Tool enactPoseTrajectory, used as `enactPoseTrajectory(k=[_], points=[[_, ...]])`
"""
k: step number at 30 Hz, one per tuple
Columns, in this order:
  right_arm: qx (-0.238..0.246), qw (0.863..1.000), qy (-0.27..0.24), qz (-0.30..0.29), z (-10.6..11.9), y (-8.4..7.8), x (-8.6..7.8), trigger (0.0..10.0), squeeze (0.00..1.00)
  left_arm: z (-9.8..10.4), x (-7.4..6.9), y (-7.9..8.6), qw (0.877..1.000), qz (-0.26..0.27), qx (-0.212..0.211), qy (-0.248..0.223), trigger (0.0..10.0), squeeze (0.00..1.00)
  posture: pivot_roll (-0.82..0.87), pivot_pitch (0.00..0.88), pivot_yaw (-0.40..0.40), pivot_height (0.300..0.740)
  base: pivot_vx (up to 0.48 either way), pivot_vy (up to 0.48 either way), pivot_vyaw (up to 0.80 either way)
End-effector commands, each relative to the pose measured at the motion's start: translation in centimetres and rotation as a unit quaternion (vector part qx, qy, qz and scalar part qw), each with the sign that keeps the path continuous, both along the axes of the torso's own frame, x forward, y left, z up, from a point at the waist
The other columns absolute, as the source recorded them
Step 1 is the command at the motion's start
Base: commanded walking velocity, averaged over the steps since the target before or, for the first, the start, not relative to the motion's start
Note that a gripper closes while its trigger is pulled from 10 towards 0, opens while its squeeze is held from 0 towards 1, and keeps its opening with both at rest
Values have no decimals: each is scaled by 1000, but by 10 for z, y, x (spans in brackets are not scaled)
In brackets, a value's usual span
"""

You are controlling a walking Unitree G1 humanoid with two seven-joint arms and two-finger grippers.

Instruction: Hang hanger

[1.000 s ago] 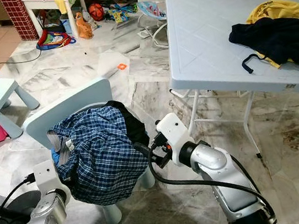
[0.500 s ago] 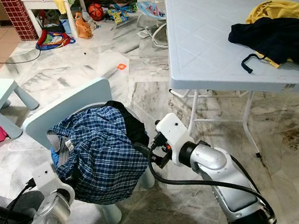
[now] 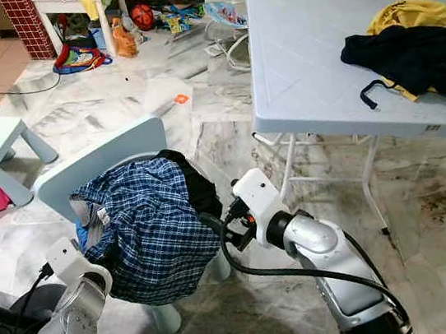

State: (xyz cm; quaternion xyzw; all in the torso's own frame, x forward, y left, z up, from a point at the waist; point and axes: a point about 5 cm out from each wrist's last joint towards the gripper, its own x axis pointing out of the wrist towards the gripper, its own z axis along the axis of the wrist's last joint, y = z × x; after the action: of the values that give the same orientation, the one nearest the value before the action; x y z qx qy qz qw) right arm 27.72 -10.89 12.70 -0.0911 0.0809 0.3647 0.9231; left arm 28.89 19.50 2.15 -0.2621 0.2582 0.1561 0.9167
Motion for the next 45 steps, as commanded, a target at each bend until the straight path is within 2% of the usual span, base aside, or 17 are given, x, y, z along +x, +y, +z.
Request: enactPoseTrajectory(k=[1, 10, 16, 20, 25, 26, 31, 33, 34, 36, 38, 39, 40, 41, 42, 44, 45], points=[[-6, 1000, -2, 2, 1, -1, 0, 10000, 0, -4, -1, 0, 1000, -2, -10, 9, 1686, 0, -170, 134, -79, 740, 0, 0, 0], [-6, 1000, -1, 3, 1, -1, 0, 10000, 0, -5, 1, 2, 1000, 4, -15, 11, 0, 0, -170, 141, -84, 740, 0, 0, 0], [-7, 1000, 0, 5, 1, -1, 0, 10000, 0, -6, 1, 2, 1000, 5, -14, 11, 0, 0, -169, 142, -83, 740, 0, 0, 0], [-2, 1000, 2, 13, 1, 1, -1, 10000, 0, -5, 1, 4, 1000, 3, 1, 11, 0, 0, -168, 141, -81, 740, 0, 0, 0], [5, 999, 17, 42, 0, 3, -5, 10000, 0, -3, 1, 5, 999, -15, 40, 13, 0, 0, -163, 139, -76, 740, 0, 0, 0], [10, 998, 24, 57, 0, 5, -6, 10000, 0, -2, 0, 5, 997, -26, 65, 15, 0, 0, -161, 138, -74, 740, 0, 0, 0], [13, 995, 37, 94, -1, 6, -10, 10000, 0, -2, -4, 4, 991, -55, 116, 23, 0, 0, -155, 135, -71, 740, 0, 0, 0], [12, 994, 42, 103, -2, 7, -10, 10000, 0, -1, -6, 5, 985, -77, 155, 23, 0, 0, -138, 130, -66, 740, 0, 0, 0], [11, 994, 44, 104, -4, 6, -9, 10000, 0, 2, -7, 6, 975, -98, 198, 17, 0, 0, -126, 125, -63, 740, 0, 0, 0], [12, 994, 44, 103, -4, 7, -8, 10000, 0, 4, -7, 6, 970, -106, 217, 13, 0, 0, -119, 123, -61, 740, 0, 0, 0], [13, 994, 44, 103, -5, 8, -6, 10000, 0, 9, -8, 8, 957, -123, 263, 2, 0, 0, -108, 118, -59, 740, 0, 0, 0], [17, 994, 42, 101, -5, 10, -3, 10000, 0, 19, -8, 8, 938, -147, 314, -27, 0, 0, -82, 111, -52, 740, 0, 0, 0], [17, 994, 42, 101, -5, 10, -3, 10000, 0, 19, -8, 8, 938, -147, 314, -27, 0, 0, -82, 111, -52, 740, 0, 0, 0], [19, 994, 41, 100, -5, 11, -2, 10000, 0, 24, -8, 7, 929, -159, 332, -41, 0, 0, -78, 111, -51, 740, 0, 0, 0], [24, 994, 40, 96, -6, 13, 1, 10000, 0, 32, -8, 5, 912, -181, 363, -62, 0, 0, -59, 104, -46, 740, 0, 0, 0], [33, 995, 39, 85, -7, 16, 4, 10000, 0, 42, -7, 0, 893, -218, 382, -93, 0, 0, -35, 97, -42, 740, 0, 0, 0], [33, 995, 39, 85, -7, 16, 4, 10000, 0, 42, -7, 0, 893, -218, 382, -93, 0, 0, -35, 97, -42, 740, 0, 0, 0]])
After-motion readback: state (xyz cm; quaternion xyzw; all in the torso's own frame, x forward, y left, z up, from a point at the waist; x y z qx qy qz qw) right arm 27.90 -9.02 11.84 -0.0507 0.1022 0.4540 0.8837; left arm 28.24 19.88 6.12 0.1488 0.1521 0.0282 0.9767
